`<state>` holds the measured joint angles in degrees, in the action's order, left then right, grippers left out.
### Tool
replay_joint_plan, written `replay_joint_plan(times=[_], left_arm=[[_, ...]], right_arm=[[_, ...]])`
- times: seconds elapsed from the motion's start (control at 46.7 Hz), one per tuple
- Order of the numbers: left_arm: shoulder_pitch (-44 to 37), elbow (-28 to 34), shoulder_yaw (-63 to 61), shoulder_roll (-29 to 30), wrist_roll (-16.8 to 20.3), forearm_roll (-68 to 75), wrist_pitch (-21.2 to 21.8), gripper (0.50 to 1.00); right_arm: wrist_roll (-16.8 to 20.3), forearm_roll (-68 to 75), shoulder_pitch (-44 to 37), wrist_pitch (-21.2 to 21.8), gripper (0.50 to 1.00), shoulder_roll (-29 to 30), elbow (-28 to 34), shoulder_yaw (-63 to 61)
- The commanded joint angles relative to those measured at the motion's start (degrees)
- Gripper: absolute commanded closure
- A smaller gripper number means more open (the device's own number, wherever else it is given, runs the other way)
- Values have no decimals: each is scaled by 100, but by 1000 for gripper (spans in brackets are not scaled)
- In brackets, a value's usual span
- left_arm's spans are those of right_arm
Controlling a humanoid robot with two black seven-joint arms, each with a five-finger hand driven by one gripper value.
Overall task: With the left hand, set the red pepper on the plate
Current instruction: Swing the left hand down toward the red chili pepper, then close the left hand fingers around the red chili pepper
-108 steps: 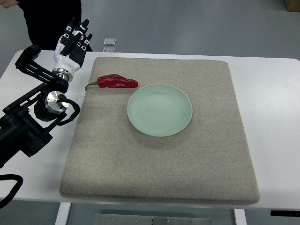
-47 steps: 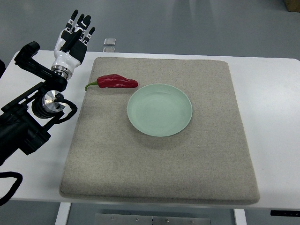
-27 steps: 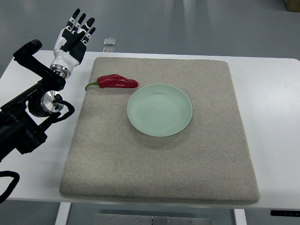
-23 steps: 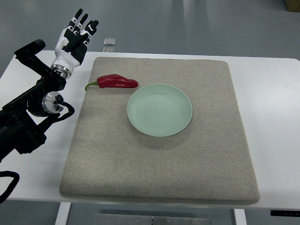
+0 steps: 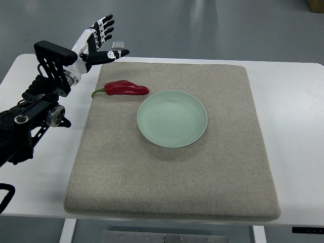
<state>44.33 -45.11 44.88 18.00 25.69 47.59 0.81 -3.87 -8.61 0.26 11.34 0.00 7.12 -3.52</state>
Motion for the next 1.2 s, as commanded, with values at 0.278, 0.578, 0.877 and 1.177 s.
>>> replay_joint_plan(times=[0.278, 0.578, 0.877, 1.177], left_arm=[[93, 29, -620, 318, -3, 979, 682, 544], [252, -6, -1490, 335, -20, 1226, 1414, 555], [708, 29, -2484, 625, -90, 1226, 1062, 555], [1051, 64, -3098, 784, -495, 1244, 974, 604]], right_arm=[[0, 0, 0, 0, 568, 0, 0, 0], [0, 0, 0, 0, 568, 0, 0, 0], [0, 0, 0, 0, 568, 0, 0, 0], [0, 0, 0, 0, 568, 0, 0, 0]])
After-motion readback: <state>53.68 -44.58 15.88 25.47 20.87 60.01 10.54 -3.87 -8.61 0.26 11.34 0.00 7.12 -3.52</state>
